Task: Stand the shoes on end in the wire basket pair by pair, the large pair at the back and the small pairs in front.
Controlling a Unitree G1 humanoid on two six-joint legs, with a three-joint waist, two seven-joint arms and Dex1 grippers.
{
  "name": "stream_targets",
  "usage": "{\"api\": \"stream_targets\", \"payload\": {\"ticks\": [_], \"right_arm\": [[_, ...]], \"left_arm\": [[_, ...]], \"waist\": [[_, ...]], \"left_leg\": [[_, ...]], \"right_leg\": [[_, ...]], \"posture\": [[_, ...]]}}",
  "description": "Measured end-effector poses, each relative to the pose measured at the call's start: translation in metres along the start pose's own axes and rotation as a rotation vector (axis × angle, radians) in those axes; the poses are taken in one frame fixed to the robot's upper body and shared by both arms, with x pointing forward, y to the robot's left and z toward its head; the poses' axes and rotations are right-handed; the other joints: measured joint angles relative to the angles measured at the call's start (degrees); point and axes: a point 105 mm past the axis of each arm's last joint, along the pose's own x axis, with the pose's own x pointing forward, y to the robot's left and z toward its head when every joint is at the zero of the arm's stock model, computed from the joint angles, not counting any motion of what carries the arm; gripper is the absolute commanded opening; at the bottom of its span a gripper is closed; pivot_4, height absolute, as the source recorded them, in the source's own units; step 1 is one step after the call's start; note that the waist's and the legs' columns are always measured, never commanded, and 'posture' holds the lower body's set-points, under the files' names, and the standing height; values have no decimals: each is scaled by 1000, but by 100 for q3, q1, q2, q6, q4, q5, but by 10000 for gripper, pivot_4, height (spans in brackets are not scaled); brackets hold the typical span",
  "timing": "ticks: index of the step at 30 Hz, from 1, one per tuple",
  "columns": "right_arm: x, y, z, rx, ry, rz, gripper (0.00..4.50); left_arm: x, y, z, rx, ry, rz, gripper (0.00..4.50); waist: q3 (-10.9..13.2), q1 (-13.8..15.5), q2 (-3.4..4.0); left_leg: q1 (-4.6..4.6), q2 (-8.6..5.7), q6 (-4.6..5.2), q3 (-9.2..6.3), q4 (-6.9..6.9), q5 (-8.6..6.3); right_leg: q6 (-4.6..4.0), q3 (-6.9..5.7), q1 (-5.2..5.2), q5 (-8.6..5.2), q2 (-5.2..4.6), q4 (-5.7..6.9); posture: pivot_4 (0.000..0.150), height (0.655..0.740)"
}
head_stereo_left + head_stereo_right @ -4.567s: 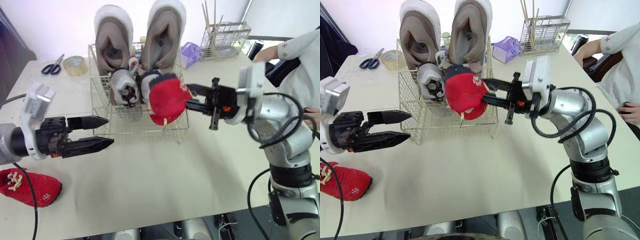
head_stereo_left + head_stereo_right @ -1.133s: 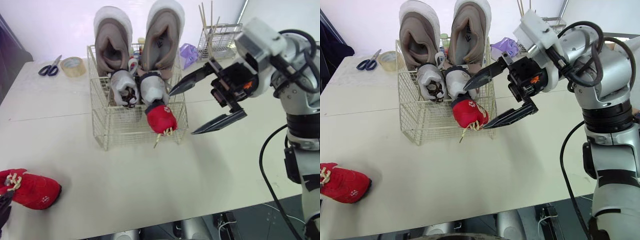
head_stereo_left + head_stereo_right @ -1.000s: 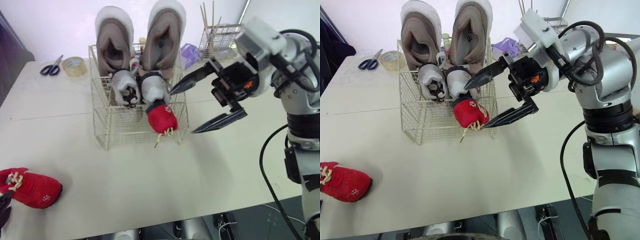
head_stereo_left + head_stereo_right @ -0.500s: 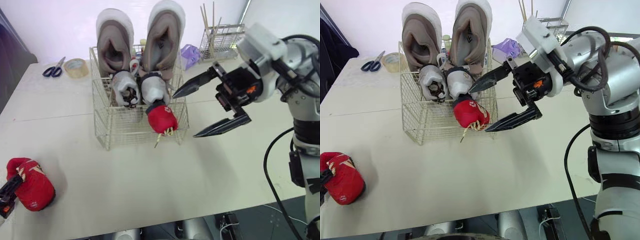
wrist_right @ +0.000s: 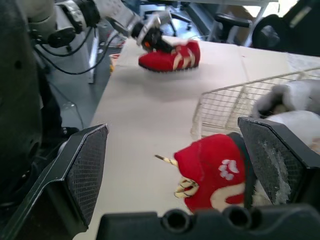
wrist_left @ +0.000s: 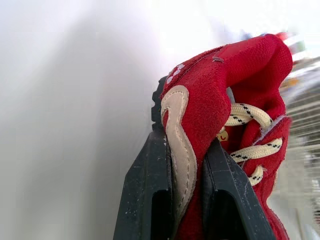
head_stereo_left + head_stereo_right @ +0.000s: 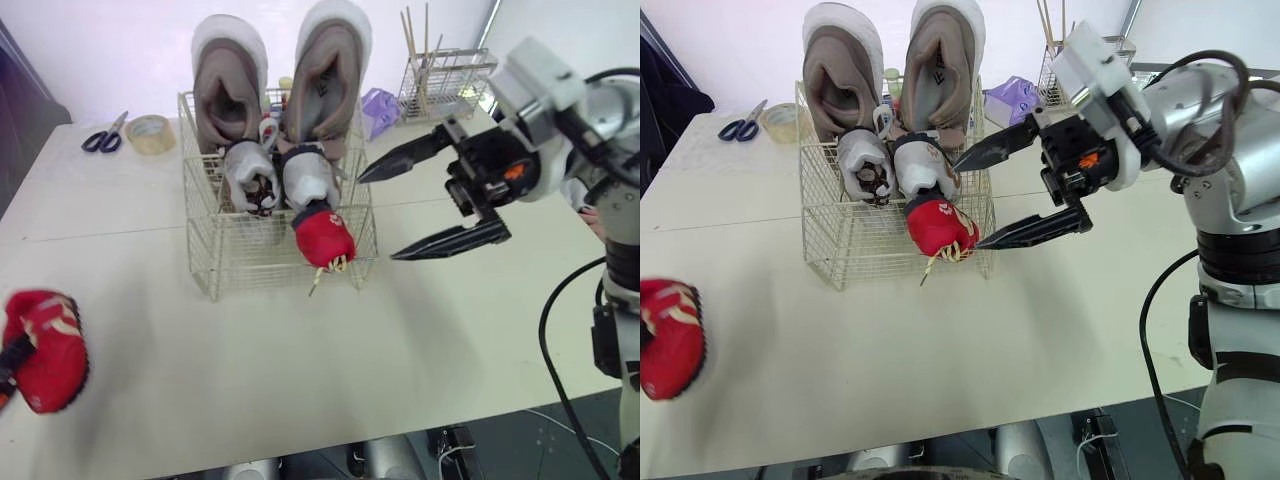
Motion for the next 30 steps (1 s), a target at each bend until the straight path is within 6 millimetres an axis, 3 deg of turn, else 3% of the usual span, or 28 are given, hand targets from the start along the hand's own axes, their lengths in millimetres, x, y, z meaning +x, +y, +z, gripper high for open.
{"api": "stream_targets", "payload": {"ticks": [2,4,5,6,9,13,20,26,30], "right_arm": [[-4,-4,-4,21,2,-56,45000],[-4,-8,-10,66,-5,-99,45000],[-4,-9,-11,84,-13,-119,45000],[-6,-10,-12,96,-23,-133,45000],[-8,-14,-14,123,-38,-176,45000],[-10,-15,-13,128,-40,-193,45000],[-13,-16,-8,167,-53,-193,45000],[-18,-18,-8,194,-46,-187,45000],[-18,-20,0,172,-48,-175,45000]], "left_arm": [[15,-60,45,200,-137,-160,579],[21,-134,64,383,-206,-358,579],[22,-164,63,445,-230,-440,579],[24,-181,60,464,-246,-490,579],[45,-212,40,418,-301,-581,579],[69,-224,7,405,-290,-590,579],[85,-232,-30,498,-337,-590,579],[84,-226,-42,493,-498,-560,579],[88,-218,-56,490,-508,-548,579]], "waist": [[-6,20,-10],[-6,-11,-3],[-5,-27,43],[-2,-48,71],[0,-74,102],[9,-35,80],[10,5,74],[10,6,68],[11,7,67]], "left_leg": [[0,-2,-1,0,2,0],[0,-6,0,10,2,0],[2,-16,13,30,1,-7],[5,-27,32,44,0,-6],[15,-30,66,73,2,-11],[5,-12,59,78,15,-5],[5,-2,50,73,18,1],[3,0,51,74,24,1],[3,6,51,69,24,1]], "right_leg": [[-5,-7,10,3,-7,-5],[-28,-7,45,17,-14,-25],[-38,-7,47,25,-31,-41],[-36,-6,49,26,-41,-44],[16,-19,52,55,-15,-42],[58,-23,57,79,44,-66],[56,-23,63,78,64,-72],[57,-21,67,78,65,-80],[57,-23,67,78,72,-80]], "posture": [[1500,7400],[1500,7400],[1500,7400],[1500,7400],[1500,7400],[1500,7400],[1500,7400],[1500,7400],[1500,7400]]}}
